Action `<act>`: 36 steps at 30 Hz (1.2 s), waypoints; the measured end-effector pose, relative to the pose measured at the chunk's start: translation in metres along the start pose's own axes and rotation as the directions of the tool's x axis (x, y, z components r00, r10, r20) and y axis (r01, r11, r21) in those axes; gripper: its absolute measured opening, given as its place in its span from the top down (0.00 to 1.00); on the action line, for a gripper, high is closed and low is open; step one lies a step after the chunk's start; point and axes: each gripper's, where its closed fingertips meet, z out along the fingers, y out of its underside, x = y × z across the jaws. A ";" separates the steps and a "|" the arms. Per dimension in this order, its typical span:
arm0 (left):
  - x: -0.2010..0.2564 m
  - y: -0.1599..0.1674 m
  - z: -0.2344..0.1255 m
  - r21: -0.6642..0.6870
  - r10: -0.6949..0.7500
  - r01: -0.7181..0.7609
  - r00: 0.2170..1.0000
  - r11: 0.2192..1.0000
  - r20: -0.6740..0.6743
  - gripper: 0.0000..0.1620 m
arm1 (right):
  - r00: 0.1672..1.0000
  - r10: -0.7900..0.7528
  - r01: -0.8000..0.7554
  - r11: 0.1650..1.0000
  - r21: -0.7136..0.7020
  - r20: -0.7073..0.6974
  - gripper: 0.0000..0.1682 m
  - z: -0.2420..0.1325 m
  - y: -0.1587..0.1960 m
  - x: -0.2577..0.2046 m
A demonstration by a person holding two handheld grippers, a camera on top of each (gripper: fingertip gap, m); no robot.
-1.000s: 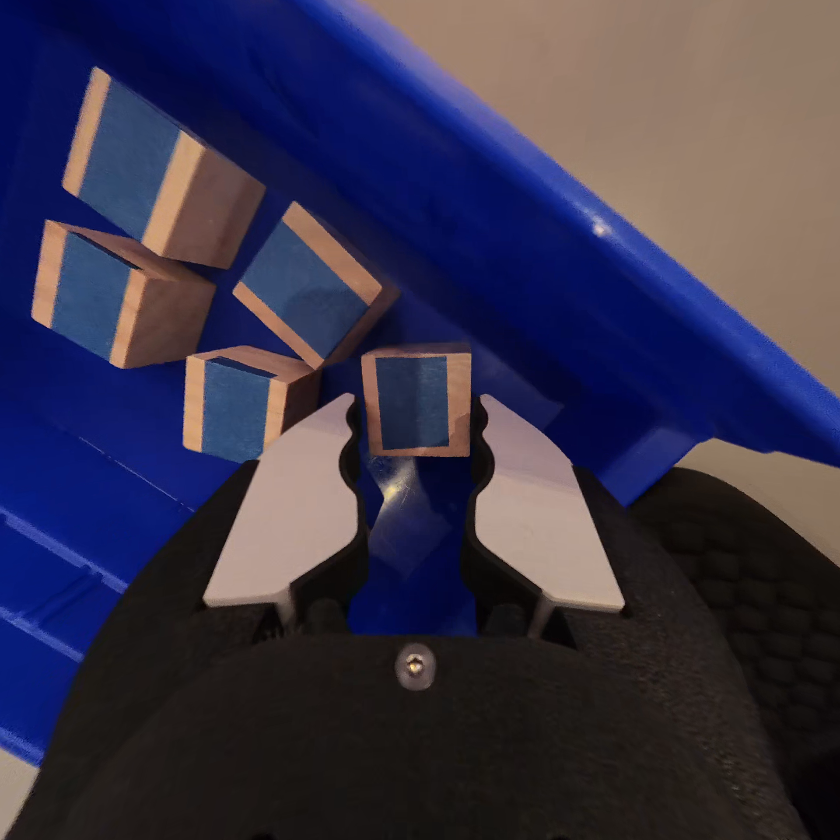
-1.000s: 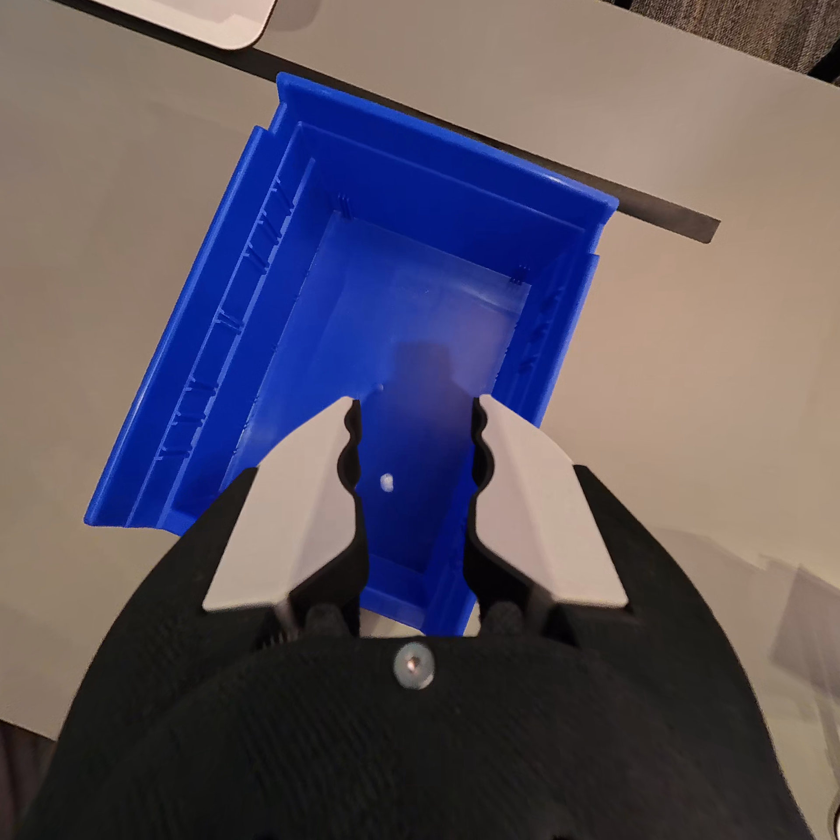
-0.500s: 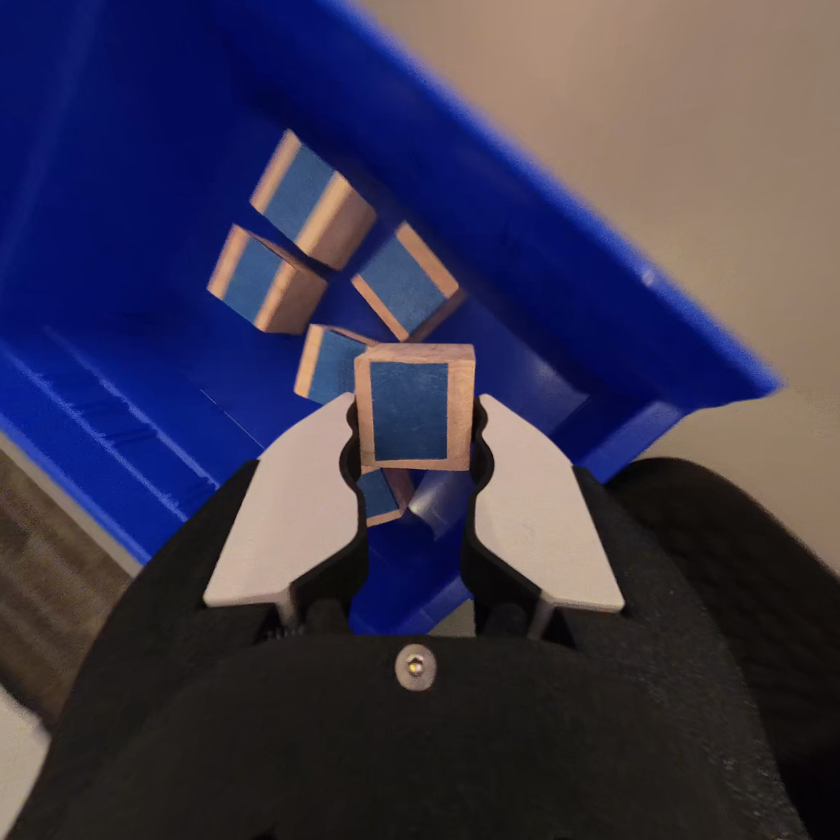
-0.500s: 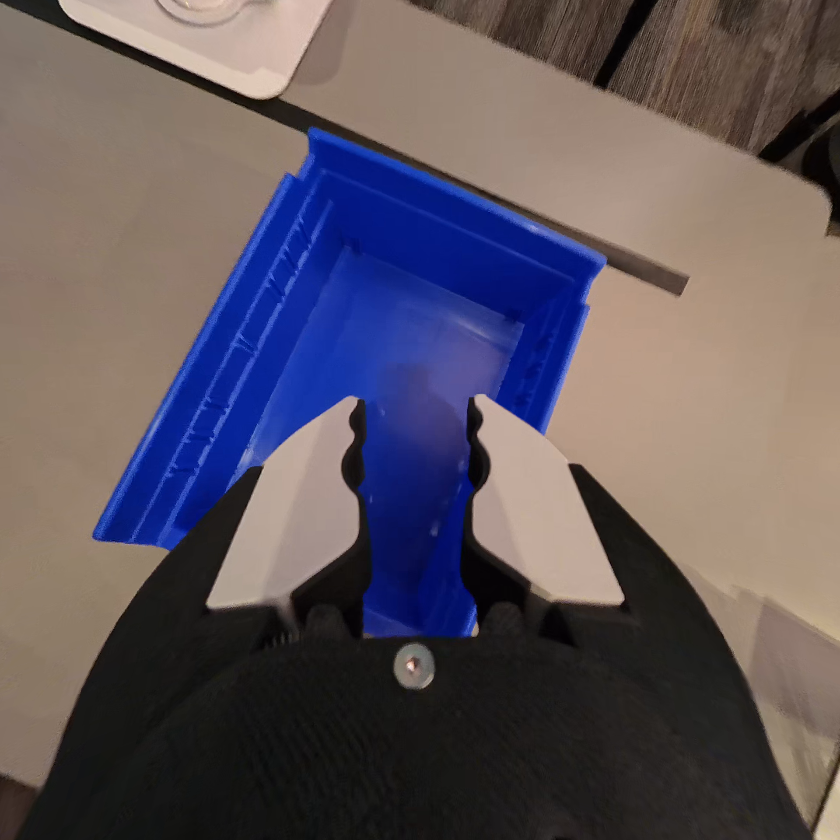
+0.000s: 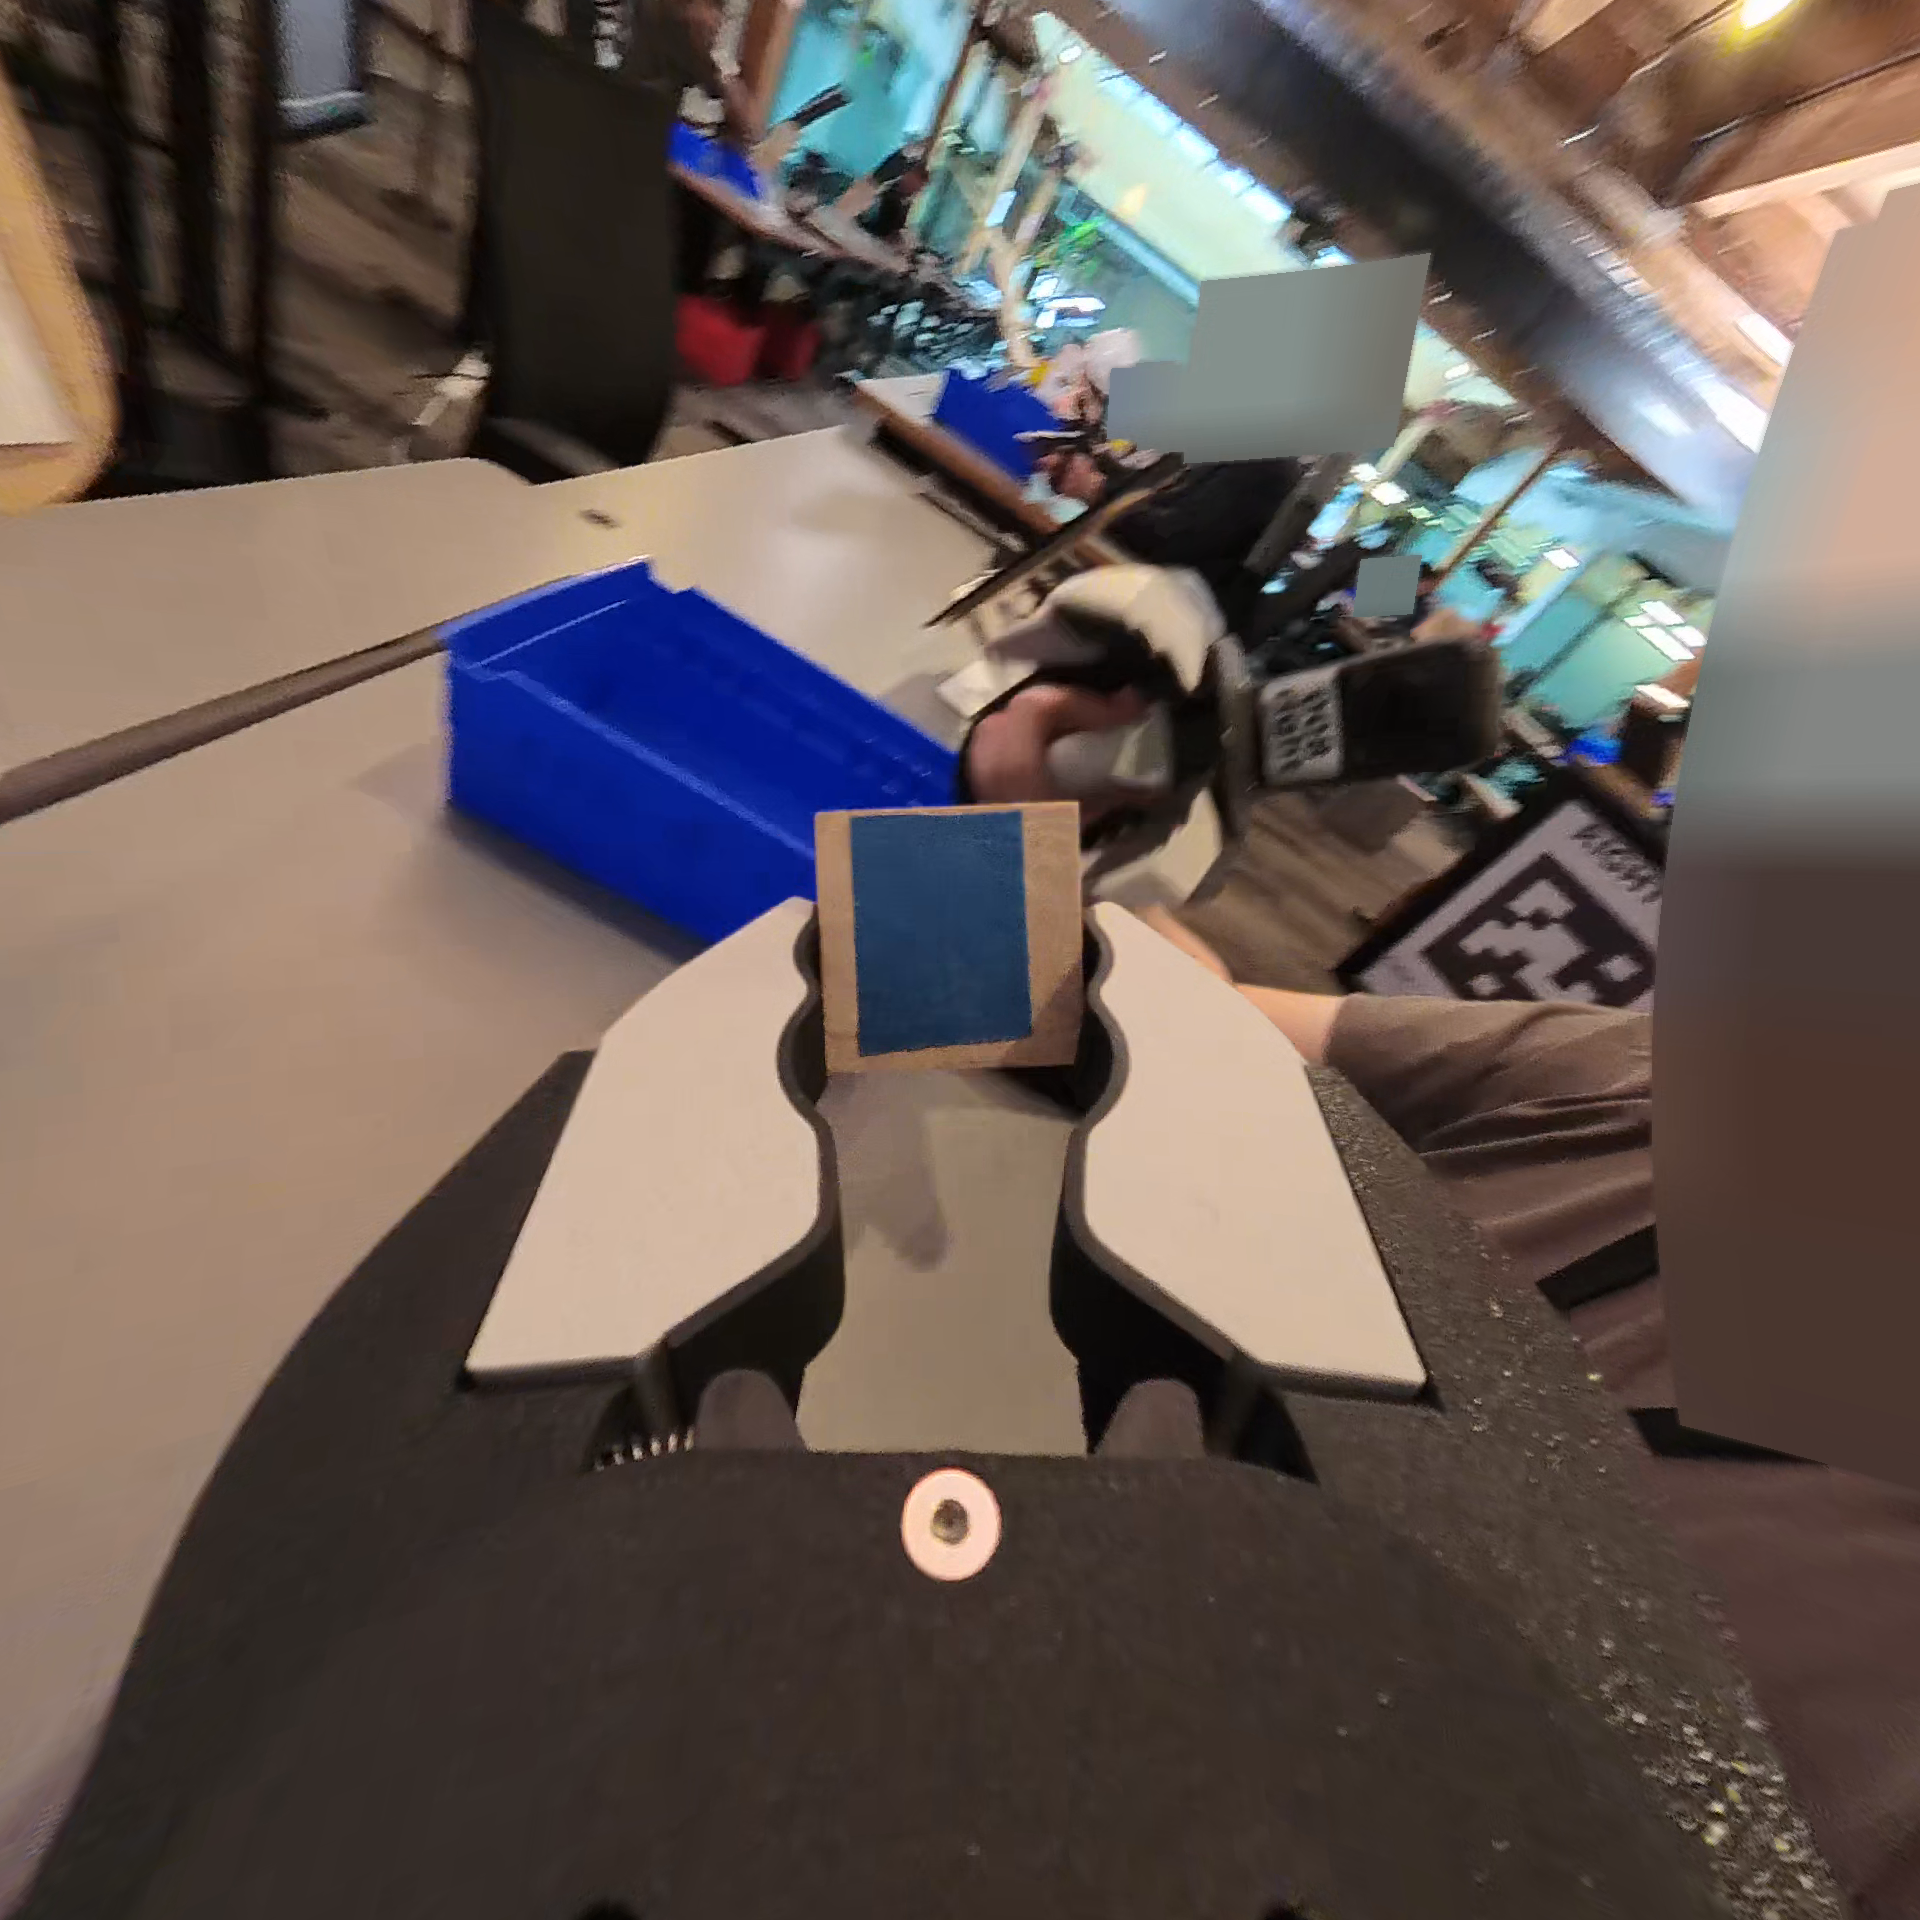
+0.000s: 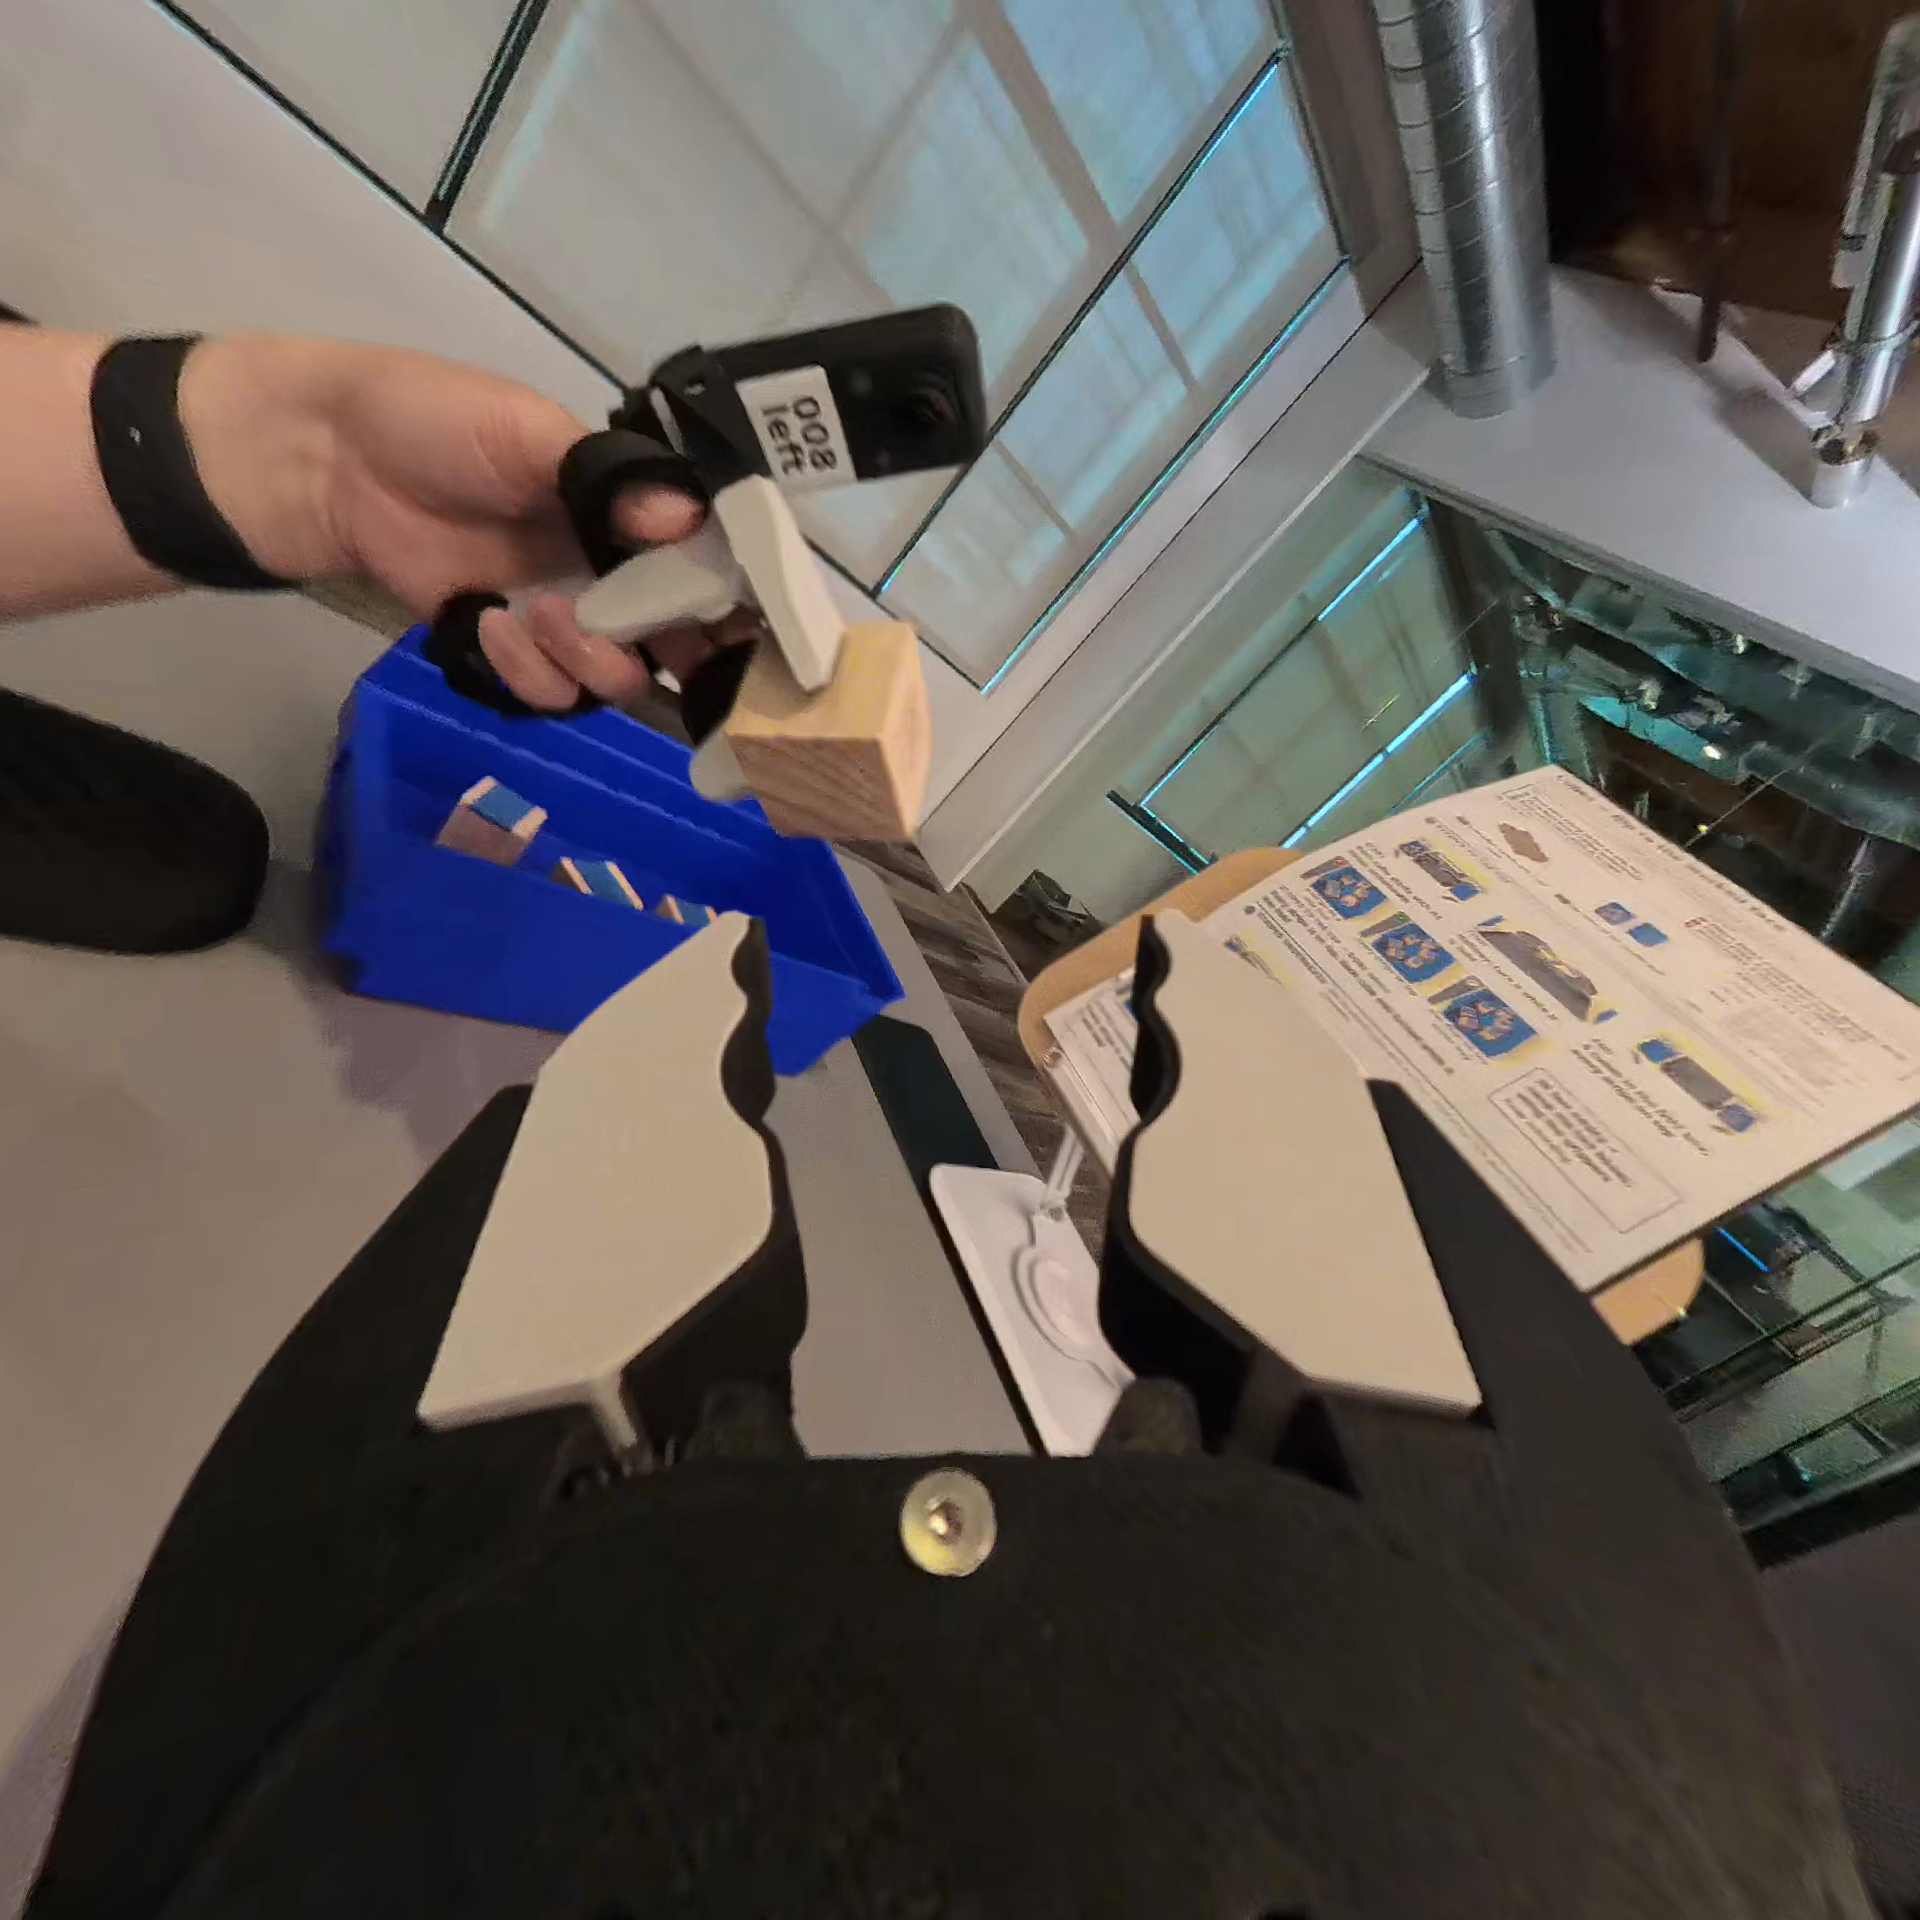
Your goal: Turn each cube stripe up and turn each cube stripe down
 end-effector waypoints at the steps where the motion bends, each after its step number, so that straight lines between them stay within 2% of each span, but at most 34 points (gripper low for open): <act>1: 0.006 -0.001 0.010 0.000 -0.006 0.006 0.999 1.000 -0.035 0.72 | 0.999 0.013 -0.012 1.000 0.020 -0.029 0.59 0.005 -0.001 -0.003; 5: 0.015 -0.005 0.038 0.014 -0.015 0.016 0.995 1.000 -0.099 0.72 | 0.990 0.018 -0.005 0.996 0.093 -0.138 0.60 0.008 -0.006 -0.007; 8: 0.026 -0.004 0.052 0.012 -0.064 0.068 0.979 0.998 -0.191 0.72 | 0.987 -0.039 0.048 0.997 0.061 -0.154 0.60 0.010 -0.003 -0.009; 14: 0.030 0.005 0.072 -0.025 -0.094 0.091 0.966 0.996 -0.240 0.72 | 0.974 -0.103 0.105 0.994 0.001 -0.201 0.65 0.012 0.006 -0.007; 17: 0.033 0.009 0.078 -0.030 -0.107 0.103 0.957 0.994 -0.270 0.72 | 0.966 -0.146 0.154 0.988 0.022 -0.213 0.73 0.008 0.005 -0.009; 22: 0.038 0.004 0.079 -0.009 -0.040 0.039 0.960 0.999 -0.277 0.69 | 0.978 -0.129 0.133 0.991 0.014 -0.162 0.73 0.003 0.000 -0.004; 23: 0.039 -0.001 0.077 -0.002 -0.024 0.025 0.961 1.000 -0.276 0.68 | 0.981 -0.131 0.132 0.991 -0.004 -0.141 0.73 0.000 -0.002 0.001; 25: 0.035 -0.009 0.071 -0.005 0.013 -0.014 0.978 1.000 -0.208 0.60 | 0.984 -0.118 0.106 0.990 -0.098 -0.131 0.73 -0.012 0.001 0.024; 27: 0.029 -0.015 0.062 -0.019 0.128 -0.131 0.987 0.991 -0.100 0.59 | 0.992 -0.025 -0.013 0.955 -0.295 -0.127 0.73 -0.034 0.026 0.055; 28: 0.027 -0.020 0.057 -0.024 0.195 -0.196 0.980 0.980 -0.046 0.60 | 0.985 0.057 -0.120 0.902 -0.414 -0.162 0.73 -0.051 0.049 0.073; 29: 0.026 -0.024 0.051 -0.027 0.258 -0.258 0.966 0.966 0.003 0.60 | 0.963 0.169 -0.257 0.802 -0.539 -0.208 0.73 -0.073 0.080 0.086; 31: 0.025 -0.032 0.038 -0.016 0.352 -0.352 0.932 0.936 0.091 0.63 | 0.859 0.363 -0.507 0.506 -0.697 -0.362 0.73 -0.118 0.146 0.099; 33: 0.024 -0.038 0.027 0.022 0.387 -0.394 0.910 0.919 0.152 0.66 | 0.737 0.447 -0.629 0.178 -0.757 -0.507 0.73 -0.157 0.208 0.095; 36: 0.027 -0.038 0.014 0.038 0.385 -0.395 0.910 0.918 0.153 0.69 | 0.613 0.417 -0.657 -0.203 -0.726 -0.671 0.73 -0.197 0.277 0.080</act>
